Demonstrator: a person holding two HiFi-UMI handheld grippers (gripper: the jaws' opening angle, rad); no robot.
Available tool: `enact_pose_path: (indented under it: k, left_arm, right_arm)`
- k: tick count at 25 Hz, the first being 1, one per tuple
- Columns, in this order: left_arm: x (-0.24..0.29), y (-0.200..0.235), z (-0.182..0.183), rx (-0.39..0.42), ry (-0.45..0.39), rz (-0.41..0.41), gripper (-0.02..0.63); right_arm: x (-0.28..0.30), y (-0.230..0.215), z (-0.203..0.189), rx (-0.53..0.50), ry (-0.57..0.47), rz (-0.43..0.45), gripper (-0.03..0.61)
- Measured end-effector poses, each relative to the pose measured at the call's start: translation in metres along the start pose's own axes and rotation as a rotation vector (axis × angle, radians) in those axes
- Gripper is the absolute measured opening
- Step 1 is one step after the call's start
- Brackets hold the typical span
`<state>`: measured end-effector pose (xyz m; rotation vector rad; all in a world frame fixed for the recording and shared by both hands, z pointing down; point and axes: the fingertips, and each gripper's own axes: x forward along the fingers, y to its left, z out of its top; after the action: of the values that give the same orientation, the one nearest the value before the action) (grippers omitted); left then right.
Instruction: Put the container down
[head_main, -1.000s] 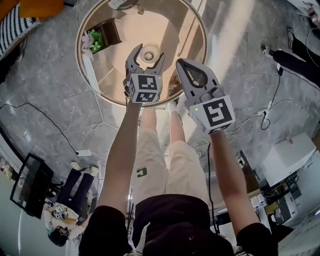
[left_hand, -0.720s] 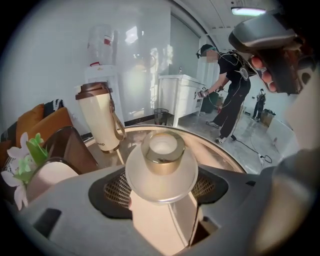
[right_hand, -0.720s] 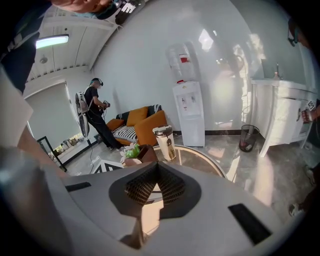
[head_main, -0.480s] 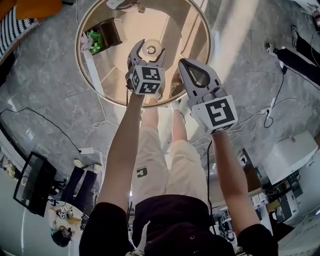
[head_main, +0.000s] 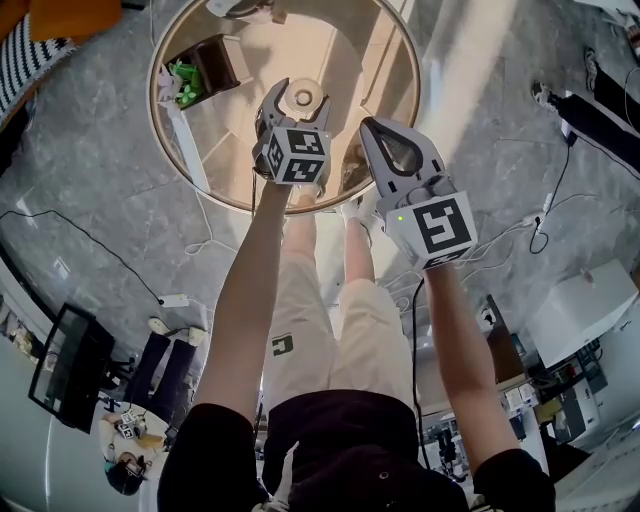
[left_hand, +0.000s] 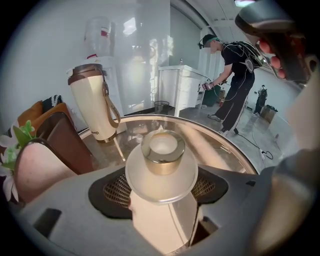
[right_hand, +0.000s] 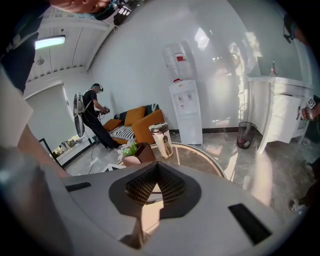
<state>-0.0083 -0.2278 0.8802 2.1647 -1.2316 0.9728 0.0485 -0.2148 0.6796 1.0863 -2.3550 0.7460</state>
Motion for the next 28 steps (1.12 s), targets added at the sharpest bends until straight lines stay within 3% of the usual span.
enact_pose_path:
  k: [13, 21, 28]
  left_arm:
    - [0.001, -0.001, -0.008, -0.03, 0.01, 0.01, 0.344]
    - [0.003, -0.005, -0.013, 0.006, 0.038, -0.012, 0.344]
    - [-0.011, -0.005, -0.007, 0.025, 0.03, 0.019, 0.344]
  right_arm:
    - [-0.008, 0.006, -0.006, 0.004, 0.002, -0.004, 0.003]
    - [-0.012, 0.006, -0.006, 0.003, -0.001, -0.006, 0.003]
    - [-0.021, 0.008, 0.002, -0.016, -0.009, 0.002, 0.003]
